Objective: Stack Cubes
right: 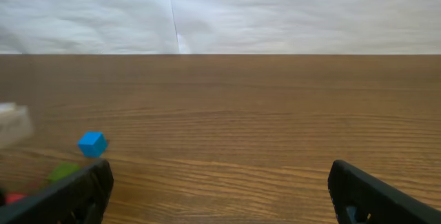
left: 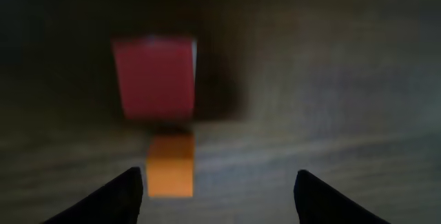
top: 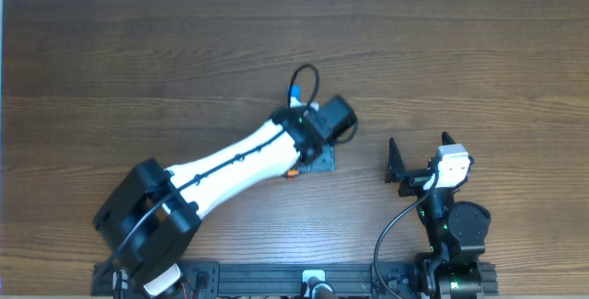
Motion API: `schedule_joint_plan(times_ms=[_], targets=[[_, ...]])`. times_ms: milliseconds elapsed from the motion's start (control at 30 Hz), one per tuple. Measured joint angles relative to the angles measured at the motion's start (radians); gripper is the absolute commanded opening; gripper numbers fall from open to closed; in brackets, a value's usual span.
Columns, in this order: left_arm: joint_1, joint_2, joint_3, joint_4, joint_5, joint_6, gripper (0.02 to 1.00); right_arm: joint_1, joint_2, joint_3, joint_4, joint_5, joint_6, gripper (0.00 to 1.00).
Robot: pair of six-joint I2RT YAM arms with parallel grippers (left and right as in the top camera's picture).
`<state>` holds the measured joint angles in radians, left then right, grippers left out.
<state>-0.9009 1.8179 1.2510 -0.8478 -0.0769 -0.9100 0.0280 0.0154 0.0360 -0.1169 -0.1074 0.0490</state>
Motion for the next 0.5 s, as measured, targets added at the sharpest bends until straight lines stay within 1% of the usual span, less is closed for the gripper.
schedule_joint_plan(times_ms=[200,500], targets=[[-0.016,-0.002,-0.079,0.004,0.015,-0.043,0.695,0.000,0.000,0.000,0.000,0.000,0.000,0.991],[-0.006,-0.002,-0.113,0.045,0.018,-0.060,0.641,0.000,0.000,0.000,0.000,0.000,0.000,0.991]])
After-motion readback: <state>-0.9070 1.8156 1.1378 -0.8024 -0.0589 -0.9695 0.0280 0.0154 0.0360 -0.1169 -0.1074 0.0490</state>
